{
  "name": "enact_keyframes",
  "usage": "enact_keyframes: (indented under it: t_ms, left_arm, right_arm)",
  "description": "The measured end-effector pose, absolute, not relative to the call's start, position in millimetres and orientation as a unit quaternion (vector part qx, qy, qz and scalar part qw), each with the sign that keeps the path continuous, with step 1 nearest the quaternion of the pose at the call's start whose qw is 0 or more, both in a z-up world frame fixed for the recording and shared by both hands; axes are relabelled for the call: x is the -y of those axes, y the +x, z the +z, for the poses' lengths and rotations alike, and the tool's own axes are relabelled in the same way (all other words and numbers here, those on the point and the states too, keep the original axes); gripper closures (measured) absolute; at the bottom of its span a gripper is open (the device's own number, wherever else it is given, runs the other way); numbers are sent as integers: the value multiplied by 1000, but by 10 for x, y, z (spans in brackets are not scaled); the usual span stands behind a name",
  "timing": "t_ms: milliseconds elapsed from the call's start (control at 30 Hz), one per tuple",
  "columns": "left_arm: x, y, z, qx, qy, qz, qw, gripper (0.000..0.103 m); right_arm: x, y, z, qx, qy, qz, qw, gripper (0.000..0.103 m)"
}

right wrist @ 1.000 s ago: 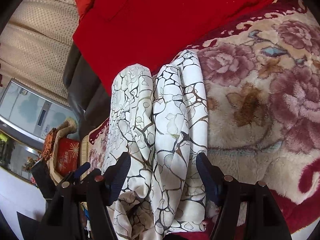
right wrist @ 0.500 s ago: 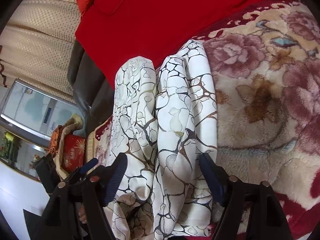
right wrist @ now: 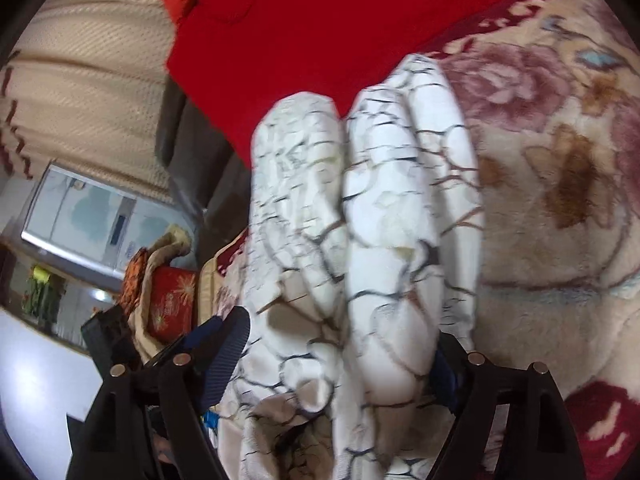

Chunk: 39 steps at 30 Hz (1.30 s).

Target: Fold large clothes

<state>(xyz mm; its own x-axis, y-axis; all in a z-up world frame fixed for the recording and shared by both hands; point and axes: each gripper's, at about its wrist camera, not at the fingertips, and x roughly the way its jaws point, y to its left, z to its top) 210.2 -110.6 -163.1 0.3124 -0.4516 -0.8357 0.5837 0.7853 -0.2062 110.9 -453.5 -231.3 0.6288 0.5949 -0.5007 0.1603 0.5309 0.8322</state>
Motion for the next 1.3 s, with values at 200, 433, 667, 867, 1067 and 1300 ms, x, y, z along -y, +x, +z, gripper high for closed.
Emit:
enact_keyframes:
  t_ms: [200, 433, 667, 867, 1067, 1300]
  left_arm:
    - [967, 2215, -1823, -547, -9, -363, 754, 15]
    - [1034, 2282, -2099, -581, -78, -393, 708, 8]
    - [981, 2273, -2072, -557, -98, -399, 722, 8]
    - [905, 2369, -2203, -580, -115, -378, 713, 7]
    - [975, 2319, -2229, -580, -114, -390, 706, 7]
    - [1034, 2248, -2158, -557, -121, -400, 718, 7]
  right_arm:
    - [4775, 993, -2321, -396, 480, 117, 774, 20]
    - [4733, 1048, -2452, -412, 488, 117, 761, 20]
    - [4603, 1113, -2412, -409, 467, 121, 774, 20]
    - [4940, 997, -2431, -378, 509, 85, 769, 20]
    - [4793, 1151, -2595, -384, 522, 114, 753, 20]
    - [4545, 1308, -2496, -405, 461, 123, 780, 23]
